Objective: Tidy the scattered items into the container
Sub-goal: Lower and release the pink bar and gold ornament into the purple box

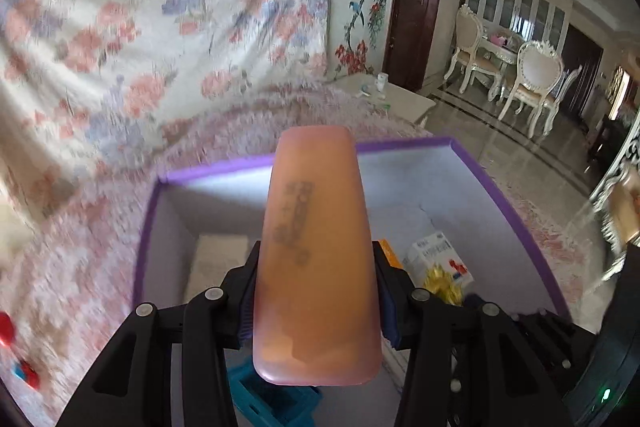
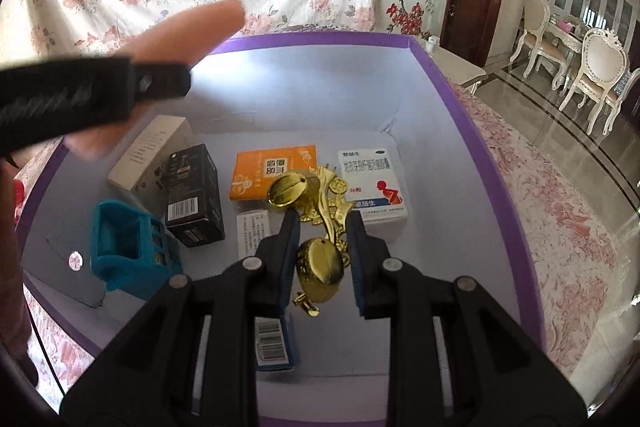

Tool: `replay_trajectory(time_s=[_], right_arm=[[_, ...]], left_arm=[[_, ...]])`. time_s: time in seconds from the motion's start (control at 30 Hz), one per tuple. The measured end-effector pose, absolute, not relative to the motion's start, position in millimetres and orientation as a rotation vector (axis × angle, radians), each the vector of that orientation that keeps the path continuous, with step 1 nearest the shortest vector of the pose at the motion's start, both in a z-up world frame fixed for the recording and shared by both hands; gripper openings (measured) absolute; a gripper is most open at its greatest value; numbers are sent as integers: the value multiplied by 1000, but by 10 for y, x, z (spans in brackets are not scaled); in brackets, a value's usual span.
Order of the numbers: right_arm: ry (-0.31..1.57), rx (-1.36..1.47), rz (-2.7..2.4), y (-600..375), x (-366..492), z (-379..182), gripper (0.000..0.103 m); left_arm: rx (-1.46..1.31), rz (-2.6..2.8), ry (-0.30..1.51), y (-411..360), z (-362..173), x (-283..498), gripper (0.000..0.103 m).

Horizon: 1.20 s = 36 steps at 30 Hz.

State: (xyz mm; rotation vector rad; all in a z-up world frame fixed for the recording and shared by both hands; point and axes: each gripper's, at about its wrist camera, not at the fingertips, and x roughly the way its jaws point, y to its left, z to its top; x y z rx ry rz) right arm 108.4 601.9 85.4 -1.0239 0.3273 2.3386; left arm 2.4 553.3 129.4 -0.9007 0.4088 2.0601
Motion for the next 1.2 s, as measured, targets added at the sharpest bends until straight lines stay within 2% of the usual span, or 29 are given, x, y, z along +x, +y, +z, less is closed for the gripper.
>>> replay_trajectory(time_s=[0.37,0.6,0.83,1.2], right_arm=[[341,-1064,2336,6039,1073,858,24],[339,-1071,2343,6014,1070,860,25],[334,-1075,2339,6007,1066,856,25],[335,-1074,2343,6004,1054,856,25]], left_arm=[[-971,1907,549,5858,1116,-33,48],[-973,1951,545,5870,1082,-18,49],[-1032,2050,482,5765,1066,-168,58],[-1033,2165,405,5632,1115,-290,59]])
